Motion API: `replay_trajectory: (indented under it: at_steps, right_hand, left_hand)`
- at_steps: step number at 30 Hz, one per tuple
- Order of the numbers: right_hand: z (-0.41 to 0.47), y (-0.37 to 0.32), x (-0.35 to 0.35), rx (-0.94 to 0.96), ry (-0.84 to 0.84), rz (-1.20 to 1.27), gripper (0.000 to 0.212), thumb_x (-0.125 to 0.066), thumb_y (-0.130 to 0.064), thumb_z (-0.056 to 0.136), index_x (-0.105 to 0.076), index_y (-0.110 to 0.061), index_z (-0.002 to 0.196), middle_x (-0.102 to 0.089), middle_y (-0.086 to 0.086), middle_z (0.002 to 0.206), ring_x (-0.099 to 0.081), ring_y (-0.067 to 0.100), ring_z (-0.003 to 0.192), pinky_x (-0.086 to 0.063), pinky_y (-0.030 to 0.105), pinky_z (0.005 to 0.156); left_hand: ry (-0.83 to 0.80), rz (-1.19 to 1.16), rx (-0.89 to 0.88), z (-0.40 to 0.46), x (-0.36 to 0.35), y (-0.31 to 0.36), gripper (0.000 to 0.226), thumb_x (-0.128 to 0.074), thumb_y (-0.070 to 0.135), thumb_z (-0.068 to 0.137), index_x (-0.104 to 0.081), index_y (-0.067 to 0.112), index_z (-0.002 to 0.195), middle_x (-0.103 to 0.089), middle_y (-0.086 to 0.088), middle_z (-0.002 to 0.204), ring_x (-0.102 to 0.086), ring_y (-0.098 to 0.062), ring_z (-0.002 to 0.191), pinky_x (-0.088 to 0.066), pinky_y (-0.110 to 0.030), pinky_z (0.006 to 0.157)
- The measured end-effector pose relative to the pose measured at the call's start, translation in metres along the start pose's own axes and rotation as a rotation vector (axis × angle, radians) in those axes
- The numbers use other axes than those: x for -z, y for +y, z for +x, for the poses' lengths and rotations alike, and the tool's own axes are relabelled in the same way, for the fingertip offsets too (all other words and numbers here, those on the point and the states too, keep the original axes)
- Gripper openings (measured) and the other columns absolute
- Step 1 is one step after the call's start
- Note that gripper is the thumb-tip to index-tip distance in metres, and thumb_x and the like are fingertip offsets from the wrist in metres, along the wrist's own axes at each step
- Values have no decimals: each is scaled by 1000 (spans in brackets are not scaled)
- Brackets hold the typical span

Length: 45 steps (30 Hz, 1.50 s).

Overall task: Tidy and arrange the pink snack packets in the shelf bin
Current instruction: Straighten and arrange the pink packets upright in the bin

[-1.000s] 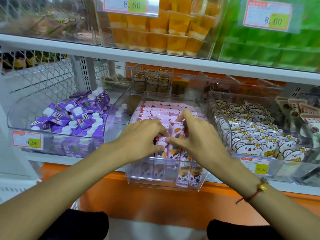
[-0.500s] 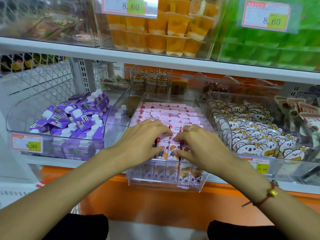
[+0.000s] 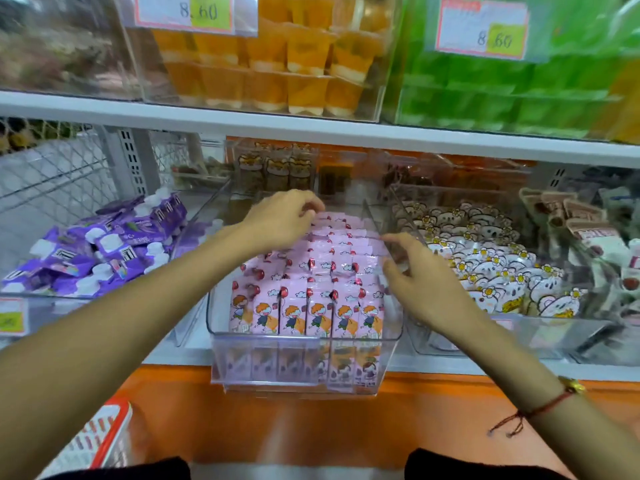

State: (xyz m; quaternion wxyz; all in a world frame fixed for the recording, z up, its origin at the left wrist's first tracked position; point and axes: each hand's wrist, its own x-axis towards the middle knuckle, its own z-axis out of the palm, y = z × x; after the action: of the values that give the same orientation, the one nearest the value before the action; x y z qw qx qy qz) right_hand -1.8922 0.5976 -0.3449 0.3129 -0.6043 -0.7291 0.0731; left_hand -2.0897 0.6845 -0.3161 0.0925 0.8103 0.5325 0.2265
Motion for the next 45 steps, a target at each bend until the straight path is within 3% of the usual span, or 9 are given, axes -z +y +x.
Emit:
replay_trajectory:
  at_steps: [2,6,9,17,25,30,35,41,45]
  right_hand:
    - [0,4,-3,-16,-2,68,33,-48,-23,97,-50,-17,130,-64,3,103,-64,22,84,-52,43,77]
    - [-1,12,-8,-31,33,101,32,-49,-32,96,-48,-27,128,-61,-9,100,-62,5,72,-51,35,71]
    - [-1,14,-11,-25,69,86,34,-47,-35,96,-48,-27,130,-57,-16,95,-59,0,70,-49,31,67]
    - [-4,16,-12,9,78,156,34,-47,-34,96,-54,-28,128,-63,-12,97,-59,-2,63,-43,24,58]
    - [-3,16,-7,-8,32,206,27,-52,-37,92,-52,-35,119,-62,-14,81,-59,-5,68,-47,23,58]
    - [-4,17,-5,-29,27,211,29,-56,-38,91,-52,-36,119,-58,-14,70,-59,-7,66,-43,18,54]
    - [-2,14,-2,-31,18,189,32,-57,-41,90,-52,-33,121,-57,-17,74,-58,-10,68,-44,16,55]
    - [-4,-6,2,74,196,215,32,-56,-38,90,-50,-31,121,-54,-18,100,-53,-1,94,-42,20,76]
    - [-8,-32,1,137,152,299,46,-49,-41,92,-42,-26,136,-49,-8,128,-45,11,121,-39,32,100]
  left_hand:
    - [-68,-8,38,29,-11,-2,35,-40,18,102,-49,21,136,-52,-2,140,-51,-22,124,-43,-38,102]
    - [-96,70,61,67,-37,-2,34,-43,12,100,-49,22,132,-57,-3,127,-56,-19,95,-45,-29,76]
    - [-99,213,65,81,-50,-1,33,-44,10,98,-55,20,127,-62,-7,118,-58,-22,87,-46,-29,70]
    - [-94,312,96,91,-59,-1,25,-52,22,97,-63,14,118,-63,-8,119,-59,-27,107,-52,-38,91]
    - [120,311,91,96,-59,2,18,-59,12,92,-64,14,110,-56,-6,123,-48,-25,120,-44,-39,101]
    - [219,-48,147,95,-56,-1,11,-47,23,100,-56,20,106,-64,-1,108,-59,-16,93,-49,-29,73]
    - [423,-337,193,88,-36,6,27,-44,34,100,-52,14,115,-64,-5,115,-64,-23,91,-55,-40,78]
    - [662,-837,315,33,-21,10,15,-57,26,95,-59,15,104,-67,-7,111,-65,-21,100,-55,-36,84]
    - [685,-949,174,-32,-11,22,13,-60,19,93,-62,12,104,-67,3,95,-64,-3,85,-54,-15,71]
